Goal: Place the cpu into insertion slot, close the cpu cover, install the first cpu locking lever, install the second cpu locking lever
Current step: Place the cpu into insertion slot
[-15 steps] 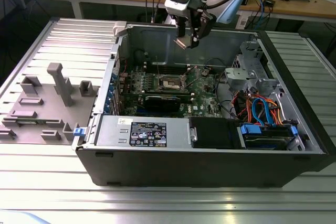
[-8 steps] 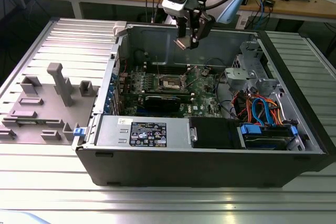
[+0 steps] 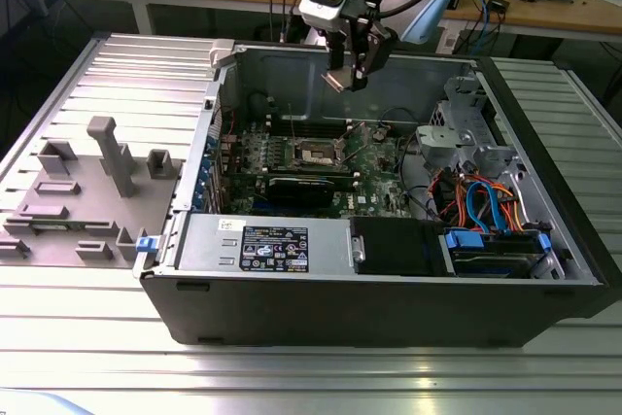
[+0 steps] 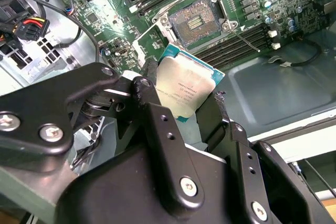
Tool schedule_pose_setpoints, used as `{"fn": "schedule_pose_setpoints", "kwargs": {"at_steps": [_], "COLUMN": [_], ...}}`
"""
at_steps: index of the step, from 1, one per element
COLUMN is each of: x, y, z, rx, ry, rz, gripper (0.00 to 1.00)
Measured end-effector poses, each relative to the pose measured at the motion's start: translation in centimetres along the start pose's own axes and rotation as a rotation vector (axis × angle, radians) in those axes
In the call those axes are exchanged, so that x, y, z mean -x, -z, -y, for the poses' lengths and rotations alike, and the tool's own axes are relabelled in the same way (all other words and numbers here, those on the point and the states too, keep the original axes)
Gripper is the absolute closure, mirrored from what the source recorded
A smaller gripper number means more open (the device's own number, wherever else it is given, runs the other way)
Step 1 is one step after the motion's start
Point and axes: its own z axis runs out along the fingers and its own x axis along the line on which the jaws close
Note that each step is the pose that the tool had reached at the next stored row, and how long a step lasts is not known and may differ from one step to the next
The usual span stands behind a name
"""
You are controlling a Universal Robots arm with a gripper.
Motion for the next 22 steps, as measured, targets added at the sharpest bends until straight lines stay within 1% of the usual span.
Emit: {"fn": "schedule_pose_setpoints", "kwargs": {"at_steps": [2,3,5,10,22], "x": [0.00,0.00,-0.04,-0.20,-0.22], "y": [-0.01,-0.02,-0.02,-0.03,-0.03], "z": [0.00,0.00,0.07,0.32,0.36], "rx": [0.0001,0.0002,0.0003,0.0005,0.0004], "ry": [-0.019,-0.040,-0.055,-0.056,-0.056], "rz": [0.0019,0.0039,0.0051,0.0051,0.0052], "gripper": [0.46,0.46,0.46,0.46,0.46]}}
